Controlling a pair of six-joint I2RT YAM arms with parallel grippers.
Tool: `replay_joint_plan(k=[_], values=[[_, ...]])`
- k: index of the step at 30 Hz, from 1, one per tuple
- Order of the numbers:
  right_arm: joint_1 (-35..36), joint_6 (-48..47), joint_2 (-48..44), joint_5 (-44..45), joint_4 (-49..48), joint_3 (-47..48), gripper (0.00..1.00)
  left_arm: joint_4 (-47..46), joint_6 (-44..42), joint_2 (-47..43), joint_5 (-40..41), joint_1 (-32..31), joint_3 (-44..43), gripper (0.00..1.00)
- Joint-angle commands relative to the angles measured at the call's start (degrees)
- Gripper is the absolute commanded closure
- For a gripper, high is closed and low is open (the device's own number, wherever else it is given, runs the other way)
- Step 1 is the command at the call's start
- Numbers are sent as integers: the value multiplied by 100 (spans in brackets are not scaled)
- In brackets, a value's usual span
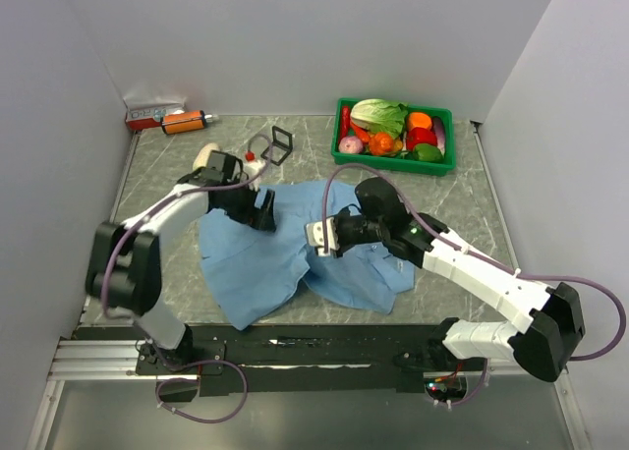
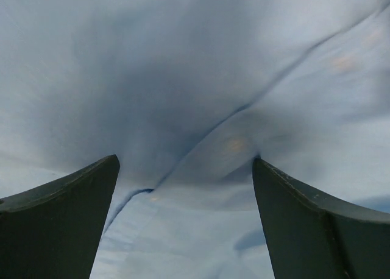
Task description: Remove the brooch from the garment
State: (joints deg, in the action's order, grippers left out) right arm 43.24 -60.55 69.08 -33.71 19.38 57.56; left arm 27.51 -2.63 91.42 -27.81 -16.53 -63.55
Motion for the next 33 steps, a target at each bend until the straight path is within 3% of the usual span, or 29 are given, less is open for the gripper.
replay_joint_plan(k=[1, 5, 12, 19, 27, 29, 32, 33], values=[[79, -1089, -175, 523, -58, -122, 100, 1574, -1107, 684, 101, -43, -36, 4], [70, -1826, -210, 690, 267, -174, 100, 924, -985, 588, 460, -43, 422, 4], [9, -3478, -386, 1121, 5, -807, 100, 818, -985, 1141, 979, -43, 308, 4], [-412, -4096, -343, 929, 250, -519, 100, 554, -1098, 1379, 1085, -43, 361, 4], [-1168, -4473, -255, 348, 760, -61, 100, 370, -1608, 1862, 1936, -34, 18, 4], [-1335, -4491, -228, 313, 787, 18, 100, 308, -1871, 1897, 2113, -25, -69, 4], [-1433, -3765, -149, 199, 603, 290, 100, 229, -2232, 1932, 2516, 19, -384, 4], [-1468, -2413, -45, -2, 646, 613, 100, 246, -2320, 1906, 2692, 62, -665, 4]])
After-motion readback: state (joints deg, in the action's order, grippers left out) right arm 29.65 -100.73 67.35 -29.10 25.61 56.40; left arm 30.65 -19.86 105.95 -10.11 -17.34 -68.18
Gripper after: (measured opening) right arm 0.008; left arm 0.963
